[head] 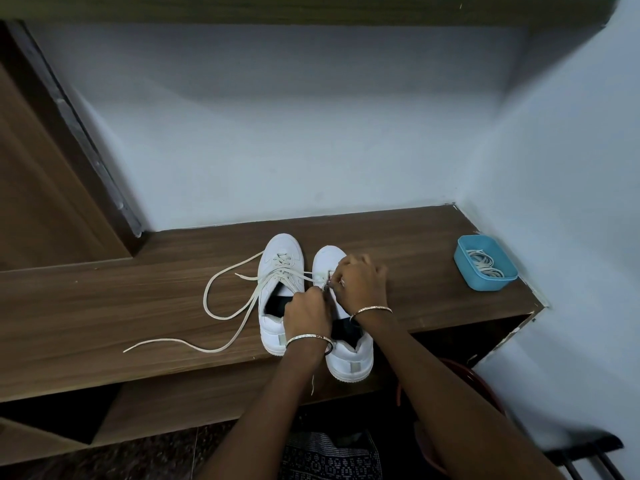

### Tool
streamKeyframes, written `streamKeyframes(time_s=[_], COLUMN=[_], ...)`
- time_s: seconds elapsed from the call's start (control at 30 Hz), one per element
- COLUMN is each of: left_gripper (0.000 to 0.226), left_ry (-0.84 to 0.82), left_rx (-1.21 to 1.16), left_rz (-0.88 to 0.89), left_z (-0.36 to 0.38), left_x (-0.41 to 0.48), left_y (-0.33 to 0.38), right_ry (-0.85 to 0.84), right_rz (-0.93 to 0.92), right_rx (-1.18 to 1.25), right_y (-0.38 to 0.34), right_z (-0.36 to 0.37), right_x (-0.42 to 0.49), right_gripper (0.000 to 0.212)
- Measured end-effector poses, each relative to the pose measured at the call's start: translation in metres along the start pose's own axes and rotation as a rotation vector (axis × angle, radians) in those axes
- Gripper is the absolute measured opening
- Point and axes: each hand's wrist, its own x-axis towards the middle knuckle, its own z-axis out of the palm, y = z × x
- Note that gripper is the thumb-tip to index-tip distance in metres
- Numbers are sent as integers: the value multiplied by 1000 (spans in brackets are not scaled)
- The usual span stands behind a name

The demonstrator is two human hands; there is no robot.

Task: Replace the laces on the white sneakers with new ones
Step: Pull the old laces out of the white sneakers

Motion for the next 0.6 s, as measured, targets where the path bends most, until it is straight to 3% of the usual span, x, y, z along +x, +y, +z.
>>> streamKeyframes(time_s=[0.13, 0.33, 0.4, 0.5, 0.6], left_gripper=[21, 21, 21, 21, 20], left_ry=[1, 17, 16, 16, 25], left_rx=[-19, -13, -17, -22, -23], left_rz=[2, 12, 12, 11, 12], left_z=[0, -1, -2, -2, -1], left_x=[0, -3, -3, -3, -3], left_y=[1, 1, 1, 1, 1], right_ry=[59, 198, 255, 270, 248], right_rz=[173, 586, 748, 935, 862], right_rx=[280, 640, 753, 732, 578], right_y=[16, 44, 56, 76, 74], right_z=[-9, -17, -24, -28, -24], right_x=[3, 8, 10, 8, -1], right_gripper=[7, 10, 21, 29, 29])
